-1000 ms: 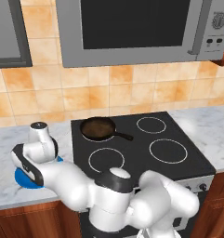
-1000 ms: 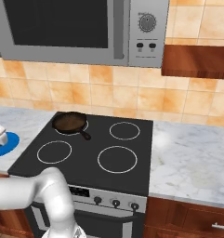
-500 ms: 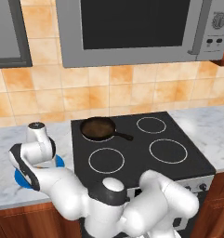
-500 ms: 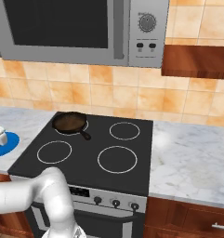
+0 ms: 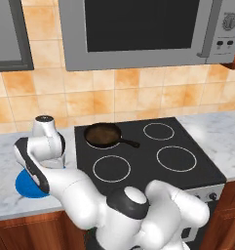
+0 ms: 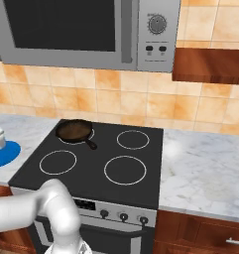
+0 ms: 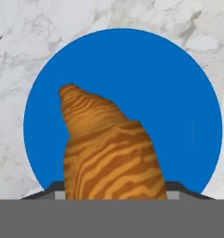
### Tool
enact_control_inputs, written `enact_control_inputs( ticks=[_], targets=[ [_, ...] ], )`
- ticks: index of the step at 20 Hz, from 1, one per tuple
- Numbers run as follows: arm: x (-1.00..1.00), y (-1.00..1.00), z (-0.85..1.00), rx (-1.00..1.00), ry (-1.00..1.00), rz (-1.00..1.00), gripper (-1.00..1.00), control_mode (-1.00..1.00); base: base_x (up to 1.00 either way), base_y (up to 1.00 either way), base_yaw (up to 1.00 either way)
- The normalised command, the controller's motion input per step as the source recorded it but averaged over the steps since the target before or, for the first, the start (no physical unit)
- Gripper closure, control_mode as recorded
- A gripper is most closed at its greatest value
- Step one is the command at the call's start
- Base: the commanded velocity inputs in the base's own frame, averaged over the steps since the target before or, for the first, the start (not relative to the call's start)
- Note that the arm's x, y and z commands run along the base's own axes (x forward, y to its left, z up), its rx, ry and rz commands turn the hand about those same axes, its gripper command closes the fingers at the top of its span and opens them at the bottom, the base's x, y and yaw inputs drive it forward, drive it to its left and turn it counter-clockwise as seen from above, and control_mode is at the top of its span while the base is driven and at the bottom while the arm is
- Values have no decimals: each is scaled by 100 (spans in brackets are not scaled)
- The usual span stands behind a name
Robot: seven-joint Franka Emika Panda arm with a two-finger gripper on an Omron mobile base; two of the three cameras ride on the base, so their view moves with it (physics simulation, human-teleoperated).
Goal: Pick the croissant and place it on the pan. Then turn on the stove to warm the croissant.
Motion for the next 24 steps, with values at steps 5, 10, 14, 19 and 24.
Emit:
enact_control_inputs(
  ticks=[5, 10, 14, 19, 24],
  targets=[
    [0, -58, 41, 7, 0, -9, 100, -100, 0, 0, 0],
    [0, -70, 34, 1, 0, -6, 100, -100, 0, 0, 0],
    [0, -74, 29, 0, 0, -5, 100, -100, 0, 0, 0],
    [0, -68, 28, 0, 0, -5, 100, -100, 0, 0, 0],
    [0, -64, 26, 0, 0, -4, 100, -100, 0, 0, 0]
  ],
)
